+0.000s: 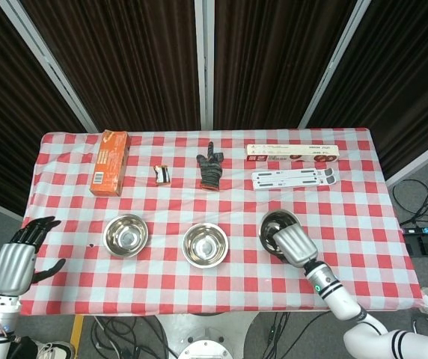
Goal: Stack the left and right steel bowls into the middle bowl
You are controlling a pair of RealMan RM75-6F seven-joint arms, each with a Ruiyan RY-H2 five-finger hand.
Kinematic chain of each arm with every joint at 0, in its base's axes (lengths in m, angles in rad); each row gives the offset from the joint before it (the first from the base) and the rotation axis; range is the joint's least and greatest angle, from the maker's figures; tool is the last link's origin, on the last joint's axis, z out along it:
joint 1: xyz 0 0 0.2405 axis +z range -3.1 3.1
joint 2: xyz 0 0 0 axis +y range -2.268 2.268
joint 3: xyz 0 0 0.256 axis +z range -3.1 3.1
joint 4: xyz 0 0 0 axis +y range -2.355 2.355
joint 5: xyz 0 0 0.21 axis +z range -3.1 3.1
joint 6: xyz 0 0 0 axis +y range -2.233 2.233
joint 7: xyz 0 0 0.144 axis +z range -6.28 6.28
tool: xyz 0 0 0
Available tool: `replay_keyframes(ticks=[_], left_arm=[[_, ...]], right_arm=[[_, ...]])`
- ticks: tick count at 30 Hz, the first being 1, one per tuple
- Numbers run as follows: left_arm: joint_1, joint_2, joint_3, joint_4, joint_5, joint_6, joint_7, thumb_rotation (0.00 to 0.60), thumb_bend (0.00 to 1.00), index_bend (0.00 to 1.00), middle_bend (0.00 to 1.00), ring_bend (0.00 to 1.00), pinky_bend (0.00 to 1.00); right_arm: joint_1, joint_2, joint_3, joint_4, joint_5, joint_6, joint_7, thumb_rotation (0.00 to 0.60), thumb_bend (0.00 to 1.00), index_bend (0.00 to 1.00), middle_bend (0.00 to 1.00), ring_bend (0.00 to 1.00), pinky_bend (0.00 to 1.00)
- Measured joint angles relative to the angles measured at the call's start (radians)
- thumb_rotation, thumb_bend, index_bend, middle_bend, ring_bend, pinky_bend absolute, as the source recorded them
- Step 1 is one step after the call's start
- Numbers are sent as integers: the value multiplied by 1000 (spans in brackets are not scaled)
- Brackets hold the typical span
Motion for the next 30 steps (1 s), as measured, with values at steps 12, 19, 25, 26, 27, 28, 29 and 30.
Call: replay_keyframes(ticks=[12, 19, 25, 26, 27, 28, 29, 30], left_arm=[[12, 2, -2, 12, -11, 12, -17, 600, 204, 263, 280, 199, 309], [20, 5, -1, 33, -24, 11, -42, 600, 205, 263, 280, 200, 309], [24, 1, 2, 54, -29, 8, -61, 600, 205, 263, 280, 200, 309], [24, 0, 2, 56, -30, 8, -63, 600, 205, 263, 280, 200, 309], [25, -1, 1, 58, -31, 8, -66, 600, 205, 263, 280, 200, 309], [26, -2, 1, 61, -31, 8, -69, 600, 205, 263, 280, 200, 308], [26, -2, 0, 63, -32, 8, -71, 600, 206, 263, 280, 200, 309], [26, -3, 0, 65, -33, 8, -72, 600, 206, 263, 280, 200, 309]], right_arm=[[158, -59, 100, -152, 78, -104, -151, 600, 416, 694, 580, 486, 623], [218, -135, 112, -133, 162, -164, -182, 600, 416, 699, 579, 485, 623], [255, -162, 107, -109, 187, -189, -184, 600, 210, 600, 495, 424, 592], [258, -163, 107, -108, 188, -193, -177, 600, 169, 568, 471, 392, 567], [263, -162, 107, -108, 188, -201, -164, 600, 99, 495, 418, 321, 498], [268, -161, 106, -107, 188, -209, -152, 600, 53, 419, 355, 242, 408], [273, -158, 105, -106, 188, -220, -141, 600, 32, 364, 307, 185, 341], [281, -153, 102, -106, 189, -235, -129, 600, 8, 274, 227, 99, 245]])
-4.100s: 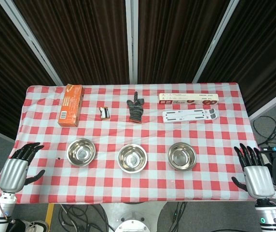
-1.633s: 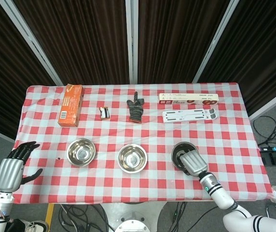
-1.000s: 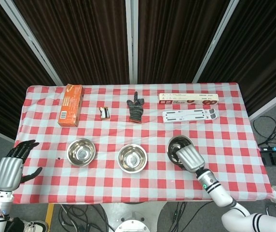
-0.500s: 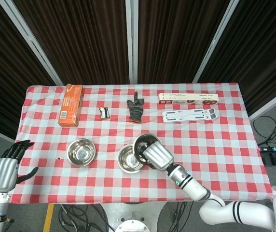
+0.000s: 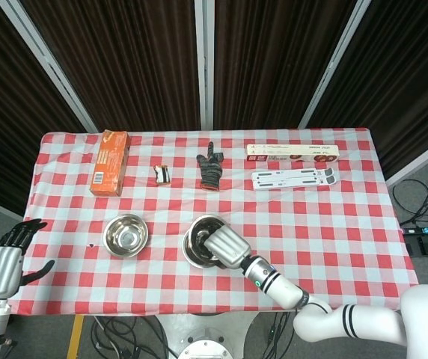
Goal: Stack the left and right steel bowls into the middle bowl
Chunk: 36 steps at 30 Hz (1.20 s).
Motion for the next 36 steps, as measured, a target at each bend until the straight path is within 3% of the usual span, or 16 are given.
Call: replay_keyframes(ticks=[2, 5, 11, 14, 21, 30, 36], left_arm=[[0, -1, 0, 4, -1, -2, -2, 600, 206, 263, 280, 200, 309], [-1, -2, 1, 7, 1, -4, -2, 600, 206, 263, 280, 200, 309], [-2, 0, 1, -5, 7, -1, 5, 600, 205, 263, 280, 200, 329], [-4, 3, 8, -17, 19, -7, 9, 600, 205, 264, 285, 222, 387], [-33, 10, 50, -46, 120, -36, 91, 600, 205, 282, 339, 255, 414], [-148, 16, 88, -101, 213, -222, 224, 600, 206, 328, 351, 263, 419], [-251, 2, 90, -112, 220, -386, 279, 600, 210, 333, 372, 282, 435]], right_arm=[[11, 14, -4, -2, 3, -18, 11, 600, 0, 96, 83, 8, 110], [20, 39, -8, -16, 10, -21, 14, 600, 0, 0, 5, 0, 47], [12, 98, -4, -87, 8, 33, 6, 600, 0, 0, 0, 0, 34], [-6, 165, 1, -153, -3, 86, 0, 600, 0, 0, 2, 0, 34], [-95, 376, 15, -345, -3, 234, 7, 600, 0, 0, 6, 0, 33], [-167, 561, 70, -449, -1, 320, 172, 600, 0, 0, 35, 0, 29], [-205, 607, 60, -468, -22, 347, 215, 600, 0, 0, 40, 0, 34]])
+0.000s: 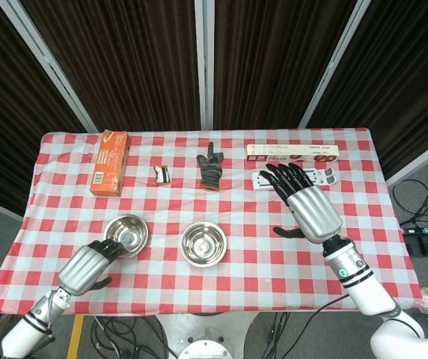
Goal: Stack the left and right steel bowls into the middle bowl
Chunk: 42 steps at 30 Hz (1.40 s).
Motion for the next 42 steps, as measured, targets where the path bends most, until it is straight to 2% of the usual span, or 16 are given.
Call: replay_keyframes(ticks=[4, 9, 18, 27, 31, 36, 42], left_arm=[[-49, -34, -2, 47, -3, -65, 21, 600, 212, 351, 388, 299, 453], [-76, -97, -15, 149, -21, -81, 29, 600, 215, 356, 394, 304, 457], [-105, -172, -31, 264, -83, -96, -2, 600, 237, 396, 430, 344, 493], [-116, -235, -17, 351, -84, -78, -21, 600, 257, 467, 494, 412, 556], [-123, -272, -16, 412, -77, -59, -18, 600, 260, 494, 520, 438, 581], [-133, -316, -10, 497, -50, -20, -9, 600, 287, 576, 596, 519, 655], [-147, -356, 10, 573, -25, 3, -10, 600, 309, 622, 638, 553, 684]], right_arm=[[-12, 10, -27, 0, -11, -15, 14, 600, 0, 0, 36, 0, 34], [-40, 19, -52, 9, -58, 0, 54, 600, 0, 0, 36, 0, 36], [-46, 20, -58, 40, -103, 4, 106, 600, 0, 0, 37, 0, 36], [-54, 27, -60, 47, -90, 0, 121, 600, 0, 0, 36, 0, 36], [-64, 35, -66, 51, -94, 6, 133, 600, 0, 0, 35, 0, 36], [-78, 46, -73, 57, -109, 15, 154, 600, 0, 0, 35, 0, 36], [-75, 46, -66, 65, -101, 8, 168, 600, 0, 0, 35, 0, 36]])
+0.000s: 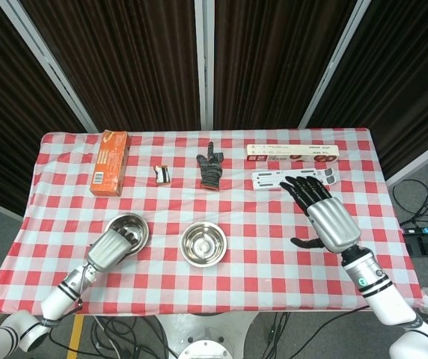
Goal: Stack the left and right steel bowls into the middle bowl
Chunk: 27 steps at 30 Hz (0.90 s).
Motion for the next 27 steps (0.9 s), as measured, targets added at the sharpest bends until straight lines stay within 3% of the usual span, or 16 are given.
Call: replay_keyframes(ticks=[14, 27], left_arm=[[-10, -34, 24, 57, 5, 30, 2, 600, 356, 695, 711, 625, 749], [-58, 0, 2, -43, 11, 37, 43, 600, 365, 700, 718, 632, 753]], right_arm=[[-1, -2, 5, 16, 22, -12, 15, 600, 0, 0, 34, 0, 36], [-16, 7, 14, 23, 12, 17, 45, 600, 0, 0, 35, 0, 36]])
